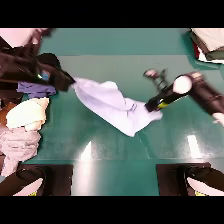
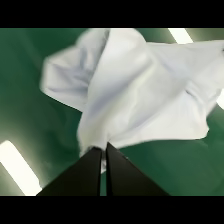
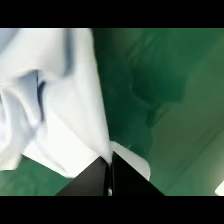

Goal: Fold the shirts.

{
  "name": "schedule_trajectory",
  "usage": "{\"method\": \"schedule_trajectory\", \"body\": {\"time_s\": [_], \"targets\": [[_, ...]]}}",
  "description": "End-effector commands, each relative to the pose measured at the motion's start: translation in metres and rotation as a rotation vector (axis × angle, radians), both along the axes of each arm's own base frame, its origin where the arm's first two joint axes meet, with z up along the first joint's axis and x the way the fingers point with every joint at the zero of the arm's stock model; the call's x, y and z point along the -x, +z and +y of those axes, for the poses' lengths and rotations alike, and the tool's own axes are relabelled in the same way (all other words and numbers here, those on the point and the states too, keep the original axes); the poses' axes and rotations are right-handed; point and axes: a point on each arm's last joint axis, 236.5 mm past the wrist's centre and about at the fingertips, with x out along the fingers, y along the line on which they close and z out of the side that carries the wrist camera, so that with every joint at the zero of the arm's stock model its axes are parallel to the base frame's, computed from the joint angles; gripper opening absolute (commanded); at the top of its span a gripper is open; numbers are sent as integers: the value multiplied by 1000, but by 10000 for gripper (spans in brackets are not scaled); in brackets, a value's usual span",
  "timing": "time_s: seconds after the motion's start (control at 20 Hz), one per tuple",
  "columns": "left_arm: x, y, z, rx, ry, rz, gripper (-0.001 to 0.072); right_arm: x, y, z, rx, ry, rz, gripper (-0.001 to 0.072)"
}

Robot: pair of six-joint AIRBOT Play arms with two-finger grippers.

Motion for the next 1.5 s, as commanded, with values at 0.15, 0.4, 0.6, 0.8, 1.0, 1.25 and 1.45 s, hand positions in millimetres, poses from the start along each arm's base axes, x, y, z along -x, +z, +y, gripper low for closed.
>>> {"method": "schedule_trajectory", "body": {"time_s": [0.15, 0.4, 0.6, 0.8, 1.0, 1.25, 1.45], "targets": [[-7, 146, 33, 4, 103, -369, 23, -30, 192, -99, -35, -269, -486, 17], [24, 222, 35, 100, 98, -518, 23, 5, 318, -139, -82, -382, -817, 17], [79, 287, 15, 270, -16, -634, 23, 51, 400, -152, -110, -416, -1037, 16], [131, 330, -2, 441, -137, -721, 23, 79, 450, -163, -108, -454, -1166, 15], [74, 283, 10, 307, -19, -648, 23, 38, 428, -161, -89, -445, -1019, 15], [-57, 113, 42, -43, 202, -350, 23, -85, 294, -119, -62, -337, -668, 14], [-124, -24, 37, -221, 203, -106, 23, -160, 174, -109, -34, -356, -479, 16]]}}
